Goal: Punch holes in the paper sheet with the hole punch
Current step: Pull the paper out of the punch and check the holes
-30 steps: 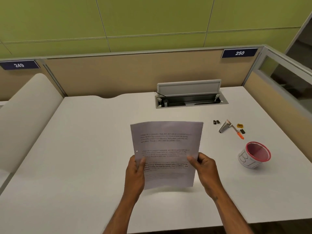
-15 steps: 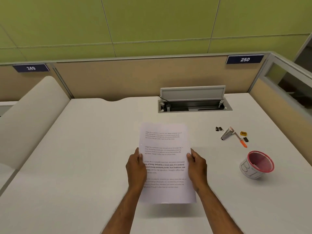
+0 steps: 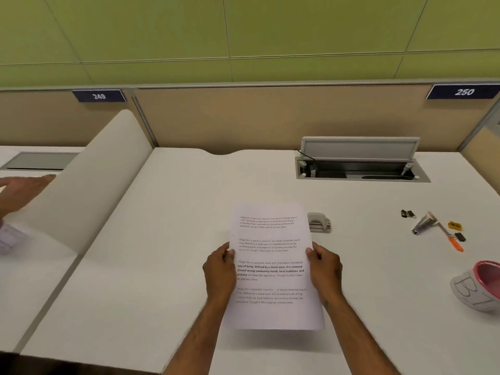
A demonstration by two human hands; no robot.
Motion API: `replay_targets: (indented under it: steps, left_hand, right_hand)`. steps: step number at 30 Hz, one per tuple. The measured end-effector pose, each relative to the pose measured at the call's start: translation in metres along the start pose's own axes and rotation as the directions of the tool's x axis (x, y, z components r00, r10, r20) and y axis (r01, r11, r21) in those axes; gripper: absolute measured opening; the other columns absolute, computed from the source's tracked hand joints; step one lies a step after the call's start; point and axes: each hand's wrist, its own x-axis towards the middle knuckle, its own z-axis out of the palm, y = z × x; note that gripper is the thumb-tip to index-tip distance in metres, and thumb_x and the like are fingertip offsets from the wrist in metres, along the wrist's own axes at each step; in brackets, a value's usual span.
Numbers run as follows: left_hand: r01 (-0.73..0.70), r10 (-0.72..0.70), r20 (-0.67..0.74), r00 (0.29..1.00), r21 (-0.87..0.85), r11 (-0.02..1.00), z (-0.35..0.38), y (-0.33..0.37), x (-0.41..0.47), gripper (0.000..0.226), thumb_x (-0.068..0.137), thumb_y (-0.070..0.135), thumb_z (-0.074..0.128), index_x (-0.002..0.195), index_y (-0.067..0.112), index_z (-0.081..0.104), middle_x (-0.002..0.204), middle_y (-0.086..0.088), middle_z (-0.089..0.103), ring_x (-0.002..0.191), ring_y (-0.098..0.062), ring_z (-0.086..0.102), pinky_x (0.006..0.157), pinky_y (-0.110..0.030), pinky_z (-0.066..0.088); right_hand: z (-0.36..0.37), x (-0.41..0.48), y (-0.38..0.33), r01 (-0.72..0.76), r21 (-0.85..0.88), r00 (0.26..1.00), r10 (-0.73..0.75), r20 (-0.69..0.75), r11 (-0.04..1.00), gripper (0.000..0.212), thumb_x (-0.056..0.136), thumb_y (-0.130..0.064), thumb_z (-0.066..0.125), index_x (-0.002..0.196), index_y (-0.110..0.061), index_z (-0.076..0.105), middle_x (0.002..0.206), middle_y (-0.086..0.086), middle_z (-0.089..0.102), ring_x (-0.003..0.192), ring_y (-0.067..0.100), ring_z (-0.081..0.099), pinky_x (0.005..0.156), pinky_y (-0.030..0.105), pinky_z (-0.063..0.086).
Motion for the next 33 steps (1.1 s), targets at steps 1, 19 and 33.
replay_targets:
  steps: [1,19,33]
  left_hand:
    - [0.0,0.0,0.005,1.0,0.01,1.0,-0.012,-0.008,0.009,0.024,0.098,0.013,0.052,0.112,0.015,0.072,0.079,0.025,0.064,0.072,0.006,0.056,0.066,-0.017,0.042]
    - [0.203,-0.205,0.003,0.979,0.137,0.97,-0.164,-0.127,0.144,0.022,0.09,0.014,0.066,0.11,0.008,0.072,0.105,-0.012,0.073,0.097,-0.023,0.064,0.097,-0.036,0.048]
    - [0.303,-0.304,-0.021,0.953,0.164,0.939,-0.171,-0.16,0.159,0.025,0.091,0.02,0.066,0.112,0.01,0.073,0.111,-0.01,0.074,0.105,-0.028,0.066,0.098,-0.038,0.049]
  right_hand:
    - [0.016,-0.002,-0.002,-0.004,-0.008,1.0,0.004,0.005,1.0,0.026,0.099,-0.016,0.048,0.11,-0.02,0.071,0.09,-0.005,0.074,0.075,0.011,0.067,0.06,0.023,0.05]
    - [0.23,-0.042,-0.014,-0.179,-0.086,0.978,0.187,0.096,0.98,0.037,0.088,-0.006,0.057,0.056,-0.024,0.063,0.056,-0.003,0.059,0.06,0.027,0.047,0.054,0.026,0.042]
    - [0.261,-0.041,-0.01,-0.13,-0.213,0.99,0.138,0.026,0.968,0.019,0.09,-0.005,0.061,0.076,0.007,0.067,0.081,0.008,0.073,0.076,0.023,0.063,0.071,0.025,0.05]
